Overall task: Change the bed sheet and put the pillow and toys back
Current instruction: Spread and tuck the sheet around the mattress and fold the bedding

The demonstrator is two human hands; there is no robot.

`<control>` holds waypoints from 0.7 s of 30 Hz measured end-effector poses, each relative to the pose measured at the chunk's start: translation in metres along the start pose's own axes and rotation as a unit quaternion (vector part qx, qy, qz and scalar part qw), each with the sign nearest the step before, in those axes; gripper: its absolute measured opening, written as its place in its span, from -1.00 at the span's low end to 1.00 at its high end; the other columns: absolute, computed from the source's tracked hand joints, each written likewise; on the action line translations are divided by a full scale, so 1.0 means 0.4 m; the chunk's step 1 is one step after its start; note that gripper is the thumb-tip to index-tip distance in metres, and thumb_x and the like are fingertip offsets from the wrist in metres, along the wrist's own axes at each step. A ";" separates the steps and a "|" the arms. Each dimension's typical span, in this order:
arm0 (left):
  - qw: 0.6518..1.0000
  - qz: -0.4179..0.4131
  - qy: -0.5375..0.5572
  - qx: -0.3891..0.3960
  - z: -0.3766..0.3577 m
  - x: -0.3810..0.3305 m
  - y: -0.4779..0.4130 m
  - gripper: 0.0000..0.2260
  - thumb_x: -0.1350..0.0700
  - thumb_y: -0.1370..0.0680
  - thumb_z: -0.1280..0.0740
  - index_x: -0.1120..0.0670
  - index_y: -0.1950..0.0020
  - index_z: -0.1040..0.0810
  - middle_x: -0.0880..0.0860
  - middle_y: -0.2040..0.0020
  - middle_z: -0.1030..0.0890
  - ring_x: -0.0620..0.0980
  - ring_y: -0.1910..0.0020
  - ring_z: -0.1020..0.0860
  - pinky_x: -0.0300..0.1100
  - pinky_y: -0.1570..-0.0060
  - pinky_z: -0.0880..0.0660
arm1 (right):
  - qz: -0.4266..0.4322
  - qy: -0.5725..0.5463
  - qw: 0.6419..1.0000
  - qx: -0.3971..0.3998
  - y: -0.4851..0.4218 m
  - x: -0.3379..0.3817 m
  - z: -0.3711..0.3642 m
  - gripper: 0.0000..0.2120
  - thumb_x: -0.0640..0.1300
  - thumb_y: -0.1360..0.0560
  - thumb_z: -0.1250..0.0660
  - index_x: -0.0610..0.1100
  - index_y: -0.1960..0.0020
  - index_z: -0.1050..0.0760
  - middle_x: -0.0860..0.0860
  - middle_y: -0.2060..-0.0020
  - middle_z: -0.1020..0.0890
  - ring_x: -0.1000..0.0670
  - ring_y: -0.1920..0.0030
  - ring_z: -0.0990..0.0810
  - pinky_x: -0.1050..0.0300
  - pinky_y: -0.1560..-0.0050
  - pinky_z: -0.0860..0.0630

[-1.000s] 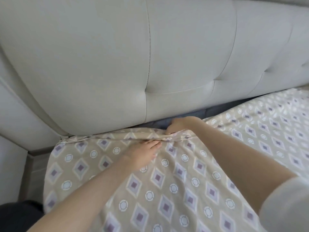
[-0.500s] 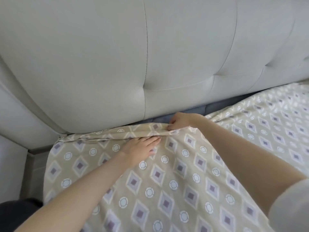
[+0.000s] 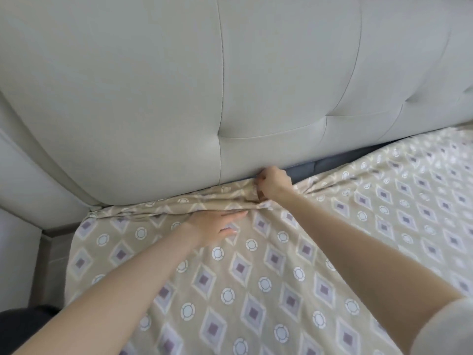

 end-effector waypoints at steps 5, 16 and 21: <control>0.998 0.066 -0.003 -0.015 0.020 0.037 -0.057 -0.47 -0.23 -0.59 -0.11 -0.17 -0.53 -0.10 -0.03 -0.33 -0.50 0.02 -0.37 -0.38 -0.11 -0.32 -0.33 | 0.088 -0.142 0.970 -0.174 0.082 0.015 -0.019 -0.83 -0.22 -0.61 -0.10 -0.22 0.00 -0.46 -0.12 -0.03 -0.47 -0.05 0.03 -0.42 0.15 0.10 -0.26; 0.986 0.149 0.022 -0.063 0.035 0.127 -0.115 -0.50 -0.22 -0.62 0.02 0.07 -0.30 -0.46 0.14 -0.24 -0.55 0.13 -0.22 -0.50 -0.05 -0.23 -0.40 | 0.199 0.062 0.958 -0.198 0.128 -0.060 -0.101 -0.80 -0.22 -0.48 -0.16 -0.20 -0.07 -0.44 -0.08 -0.03 -0.48 -0.15 -0.08 -0.43 -0.10 -0.18 -0.36; 0.985 0.124 0.088 -0.078 0.025 0.145 -0.130 -0.59 -0.21 -0.60 -0.06 0.05 -0.02 -0.55 0.05 0.11 -0.63 0.07 0.06 -0.58 -0.11 -0.01 -0.46 | 0.135 0.132 0.979 -0.078 0.016 -0.071 -0.143 -0.60 -0.06 -0.56 -0.02 -0.11 -0.38 -0.25 -0.02 -0.35 -0.31 -0.18 -0.51 -0.03 -0.41 -0.42 0.15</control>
Point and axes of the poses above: each hand's wrist, its own y-axis away from the middle knuckle, its own z-axis out of the back of the hand, x = y × z, the point moved 8 cm from there along -y, towards the middle knuckle
